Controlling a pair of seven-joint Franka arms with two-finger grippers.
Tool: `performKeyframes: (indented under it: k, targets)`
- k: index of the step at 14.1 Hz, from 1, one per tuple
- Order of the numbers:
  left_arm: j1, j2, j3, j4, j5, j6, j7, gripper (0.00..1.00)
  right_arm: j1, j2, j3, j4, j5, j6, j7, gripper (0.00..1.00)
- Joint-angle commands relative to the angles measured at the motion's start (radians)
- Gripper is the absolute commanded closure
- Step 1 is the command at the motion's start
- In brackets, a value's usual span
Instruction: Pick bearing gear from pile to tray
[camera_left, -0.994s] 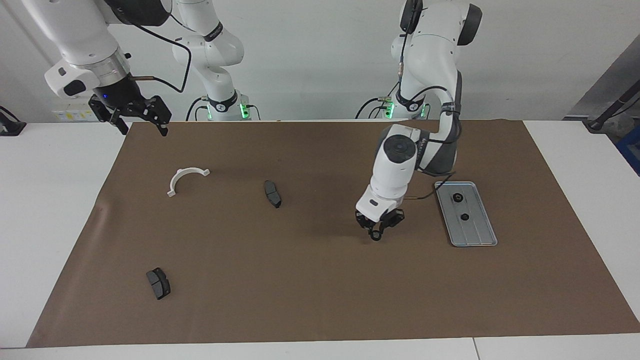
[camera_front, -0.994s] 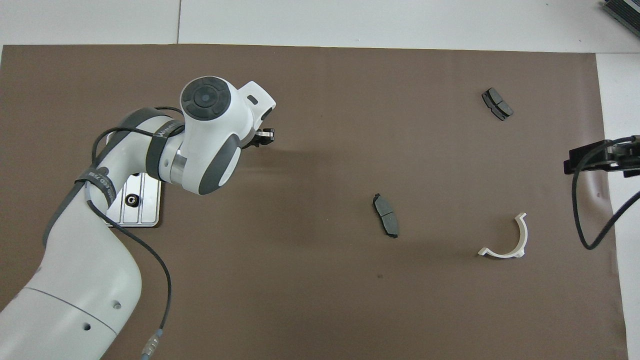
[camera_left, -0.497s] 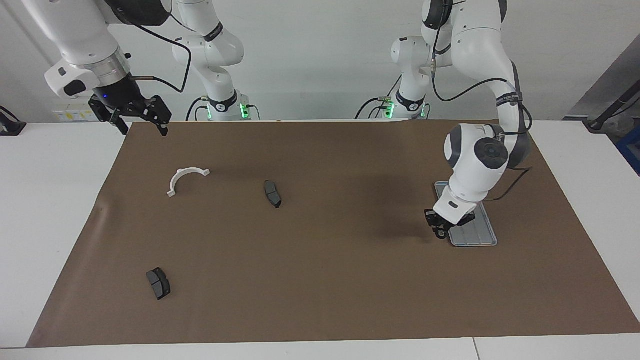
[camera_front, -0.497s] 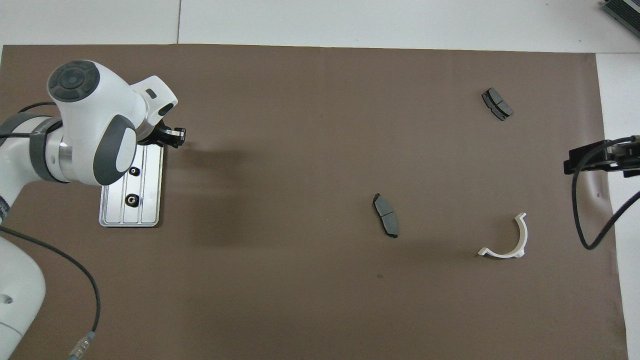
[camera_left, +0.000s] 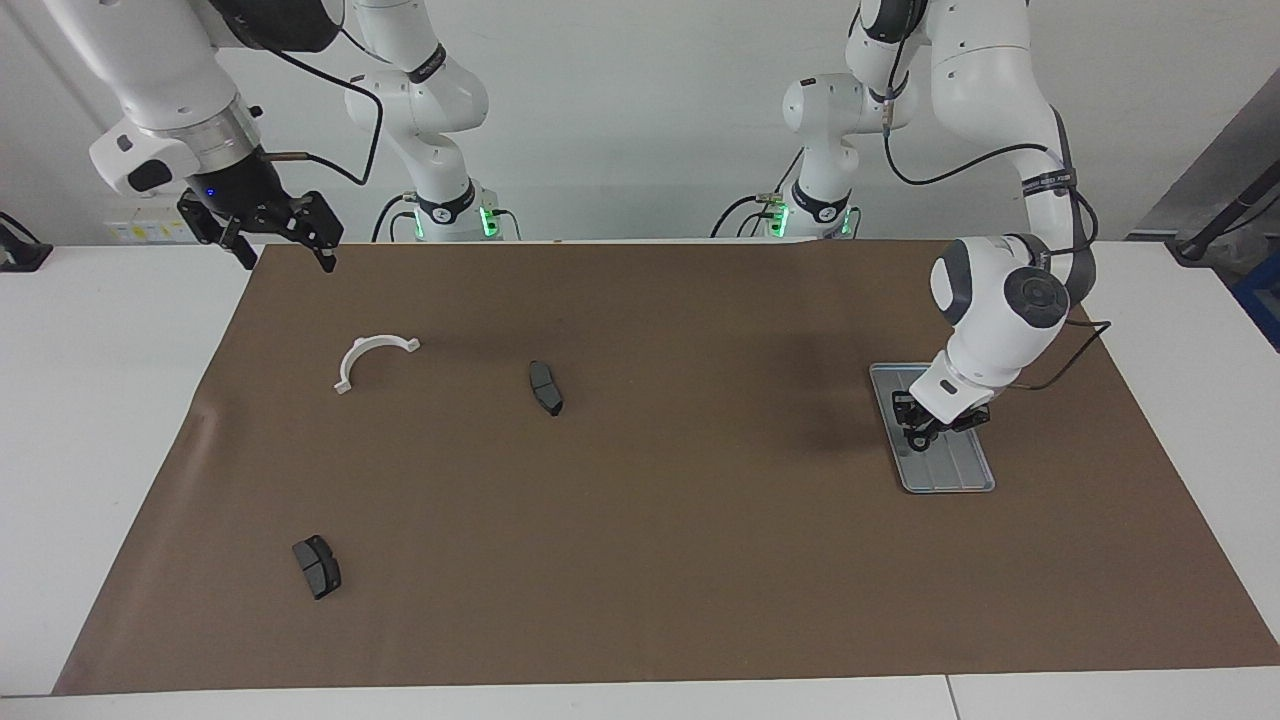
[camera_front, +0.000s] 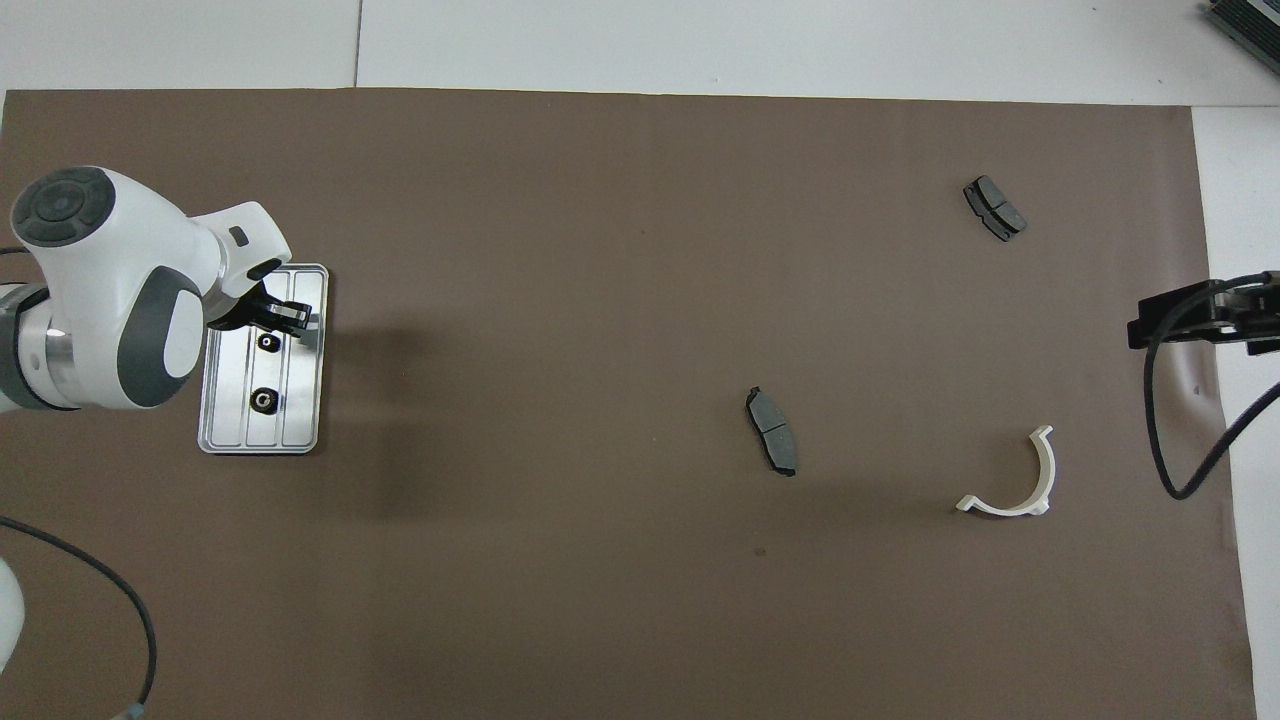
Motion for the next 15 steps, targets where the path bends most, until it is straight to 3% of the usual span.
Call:
performKeyframes:
  k: [1,3,4,8,15]
  targets:
    - [0.027,-0.035,-0.006,-0.065,-0.017,0.082,0.028,0.77,-0.011,-0.021,0.005,-0.025,0.027,0.007,-0.015,0.00]
    - [0.028,-0.034,-0.006,-0.060,-0.016,0.090,0.028,0.38,-0.011,-0.021,0.006,-0.025,0.027,0.008,-0.015,0.00]
    - [0.028,-0.032,-0.006,-0.053,-0.016,0.088,0.028,0.29,-0.011,-0.021,0.005,-0.025,0.027,0.007,-0.015,0.00]
    - [0.020,-0.047,-0.009,-0.001,-0.017,0.019,0.017,0.25,-0.011,-0.021,0.005,-0.025,0.027,0.007,-0.015,0.00]
    - [0.011,-0.075,-0.008,0.406,-0.080,-0.603,0.006,0.25,-0.011,-0.021,0.006,-0.025,0.027,0.008,-0.015,0.00]
